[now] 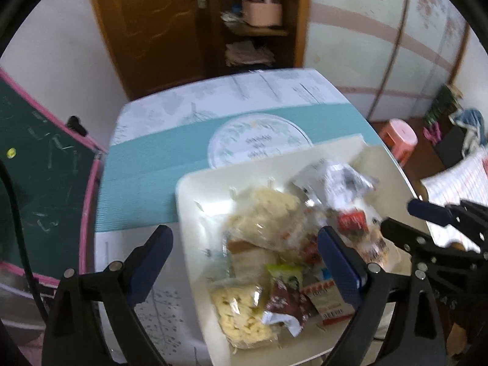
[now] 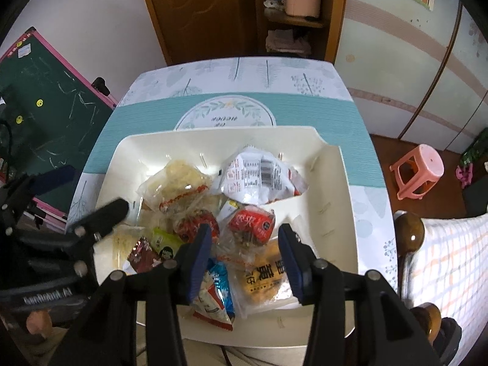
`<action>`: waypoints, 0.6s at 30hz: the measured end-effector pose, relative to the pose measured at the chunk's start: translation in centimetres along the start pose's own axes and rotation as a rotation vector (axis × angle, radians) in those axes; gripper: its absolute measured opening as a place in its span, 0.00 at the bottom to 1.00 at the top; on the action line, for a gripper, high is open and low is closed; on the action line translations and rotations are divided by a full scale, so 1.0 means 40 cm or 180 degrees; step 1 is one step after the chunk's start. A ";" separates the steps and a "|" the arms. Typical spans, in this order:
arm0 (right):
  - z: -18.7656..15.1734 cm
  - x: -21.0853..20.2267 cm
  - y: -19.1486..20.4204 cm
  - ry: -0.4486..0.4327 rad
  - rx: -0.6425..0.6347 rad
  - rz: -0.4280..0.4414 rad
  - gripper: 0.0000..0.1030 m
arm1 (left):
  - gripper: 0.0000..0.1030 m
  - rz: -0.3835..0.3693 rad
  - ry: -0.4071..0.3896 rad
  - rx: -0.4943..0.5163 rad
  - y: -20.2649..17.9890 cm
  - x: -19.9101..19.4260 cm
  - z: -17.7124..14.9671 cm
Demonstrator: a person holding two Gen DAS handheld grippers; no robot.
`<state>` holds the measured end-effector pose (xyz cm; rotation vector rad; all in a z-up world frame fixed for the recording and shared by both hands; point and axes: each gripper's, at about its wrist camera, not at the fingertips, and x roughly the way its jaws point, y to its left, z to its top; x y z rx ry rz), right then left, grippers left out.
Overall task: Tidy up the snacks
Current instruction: 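Open the left tool to release the brown bar and lift both tools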
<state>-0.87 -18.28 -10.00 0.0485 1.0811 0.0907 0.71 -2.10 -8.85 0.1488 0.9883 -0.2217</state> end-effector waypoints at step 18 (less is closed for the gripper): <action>0.050 -0.132 0.047 -0.0648 0.0087 0.0072 0.61 | 0.93 0.0214 -0.0260 -0.0547 0.051 -0.118 0.023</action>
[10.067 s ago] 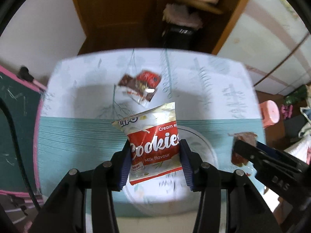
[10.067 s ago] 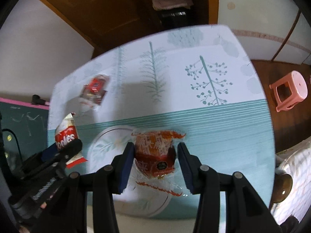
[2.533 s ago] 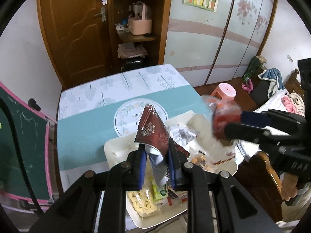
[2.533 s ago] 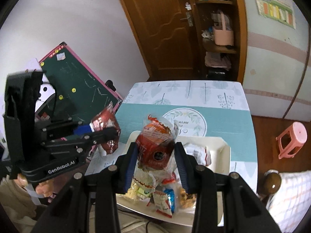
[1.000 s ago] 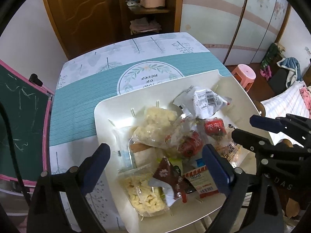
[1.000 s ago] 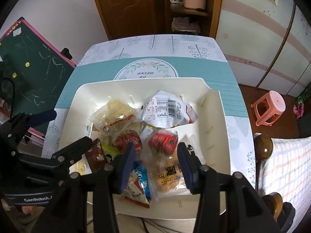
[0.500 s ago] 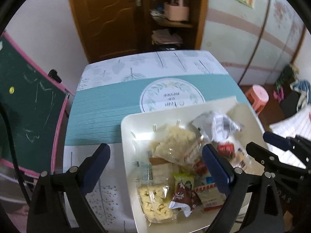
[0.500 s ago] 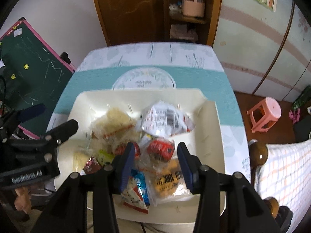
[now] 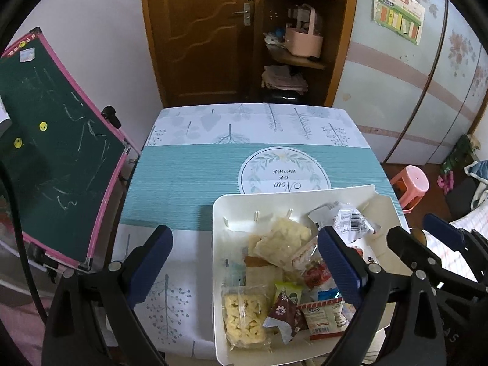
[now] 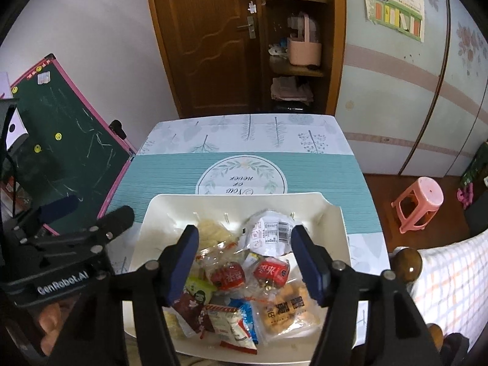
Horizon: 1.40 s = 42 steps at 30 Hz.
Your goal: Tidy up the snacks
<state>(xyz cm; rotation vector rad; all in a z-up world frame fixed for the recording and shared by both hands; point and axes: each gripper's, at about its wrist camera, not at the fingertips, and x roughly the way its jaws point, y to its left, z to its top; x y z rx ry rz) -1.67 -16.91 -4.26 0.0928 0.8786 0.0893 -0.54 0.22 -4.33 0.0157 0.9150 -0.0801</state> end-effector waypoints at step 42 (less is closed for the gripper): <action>-0.005 0.020 0.005 0.0064 0.0068 0.0058 0.62 | 0.93 0.0209 0.0002 -0.0009 -0.011 0.001 -0.005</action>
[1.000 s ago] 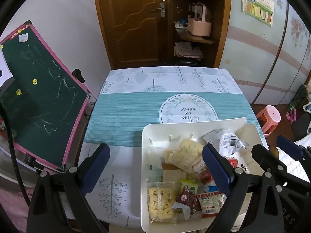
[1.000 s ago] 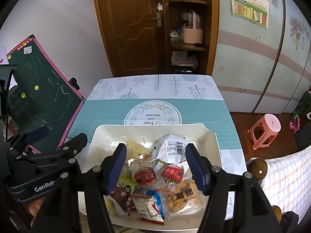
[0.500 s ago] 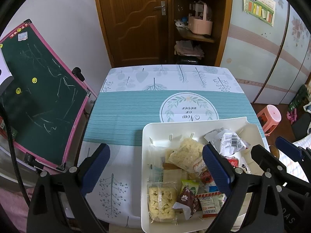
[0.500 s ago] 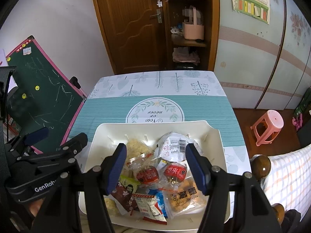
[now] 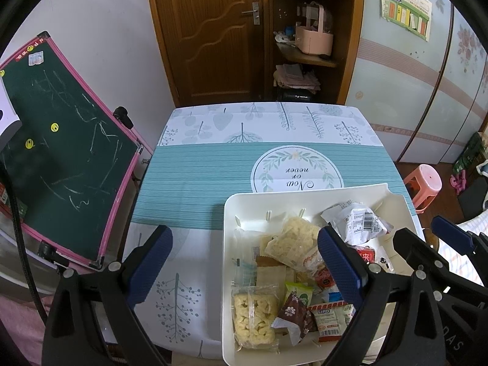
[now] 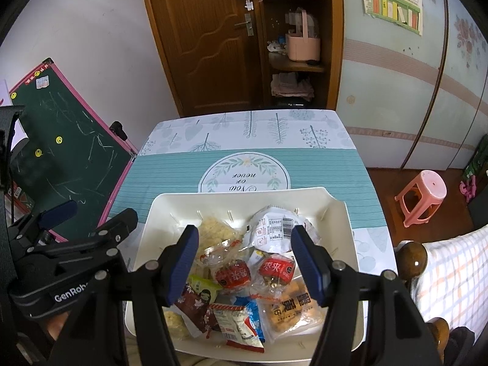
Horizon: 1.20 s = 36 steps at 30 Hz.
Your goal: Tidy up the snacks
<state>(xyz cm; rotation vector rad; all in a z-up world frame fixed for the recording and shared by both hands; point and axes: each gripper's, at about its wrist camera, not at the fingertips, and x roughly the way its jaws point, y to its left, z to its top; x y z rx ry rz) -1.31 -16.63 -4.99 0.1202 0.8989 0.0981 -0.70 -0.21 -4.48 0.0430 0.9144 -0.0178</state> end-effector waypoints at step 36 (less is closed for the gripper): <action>-0.020 0.008 0.015 0.0075 0.0088 -0.0012 0.62 | 0.93 0.0010 0.0033 0.0029 0.012 0.006 -0.014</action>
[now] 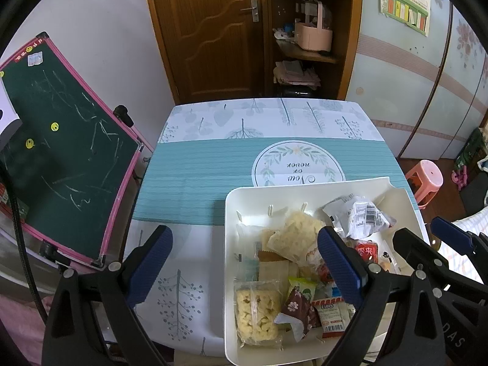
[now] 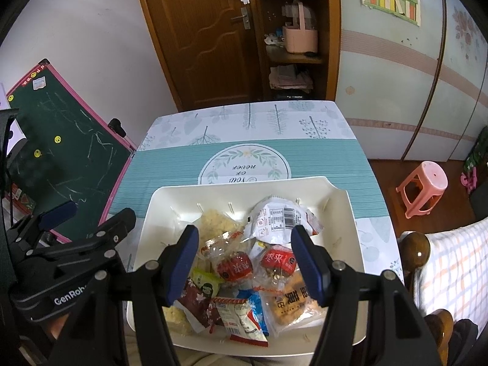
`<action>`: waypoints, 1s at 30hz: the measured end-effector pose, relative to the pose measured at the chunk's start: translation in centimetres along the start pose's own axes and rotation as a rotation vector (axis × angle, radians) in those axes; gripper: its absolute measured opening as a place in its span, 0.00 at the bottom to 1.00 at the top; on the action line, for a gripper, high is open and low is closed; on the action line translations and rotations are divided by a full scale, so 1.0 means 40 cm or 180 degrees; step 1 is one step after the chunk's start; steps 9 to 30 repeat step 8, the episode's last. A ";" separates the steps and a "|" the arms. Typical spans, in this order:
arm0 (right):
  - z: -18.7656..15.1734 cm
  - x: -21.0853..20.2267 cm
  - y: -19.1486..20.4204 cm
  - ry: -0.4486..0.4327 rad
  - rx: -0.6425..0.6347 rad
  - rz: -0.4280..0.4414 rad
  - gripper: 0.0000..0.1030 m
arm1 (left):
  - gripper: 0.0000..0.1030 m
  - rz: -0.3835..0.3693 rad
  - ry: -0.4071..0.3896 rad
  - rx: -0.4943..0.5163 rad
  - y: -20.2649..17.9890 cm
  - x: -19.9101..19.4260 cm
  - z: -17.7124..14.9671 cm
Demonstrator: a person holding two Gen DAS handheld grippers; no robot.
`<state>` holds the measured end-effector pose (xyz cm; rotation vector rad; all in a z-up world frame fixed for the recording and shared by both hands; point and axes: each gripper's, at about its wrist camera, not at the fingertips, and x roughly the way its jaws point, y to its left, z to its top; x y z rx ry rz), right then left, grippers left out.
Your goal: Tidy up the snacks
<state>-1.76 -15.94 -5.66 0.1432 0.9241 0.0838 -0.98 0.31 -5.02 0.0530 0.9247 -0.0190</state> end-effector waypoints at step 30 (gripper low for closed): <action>-0.006 0.002 0.001 0.0009 0.0019 -0.0006 0.62 | 0.93 0.0002 -0.0003 0.0005 0.002 0.000 -0.003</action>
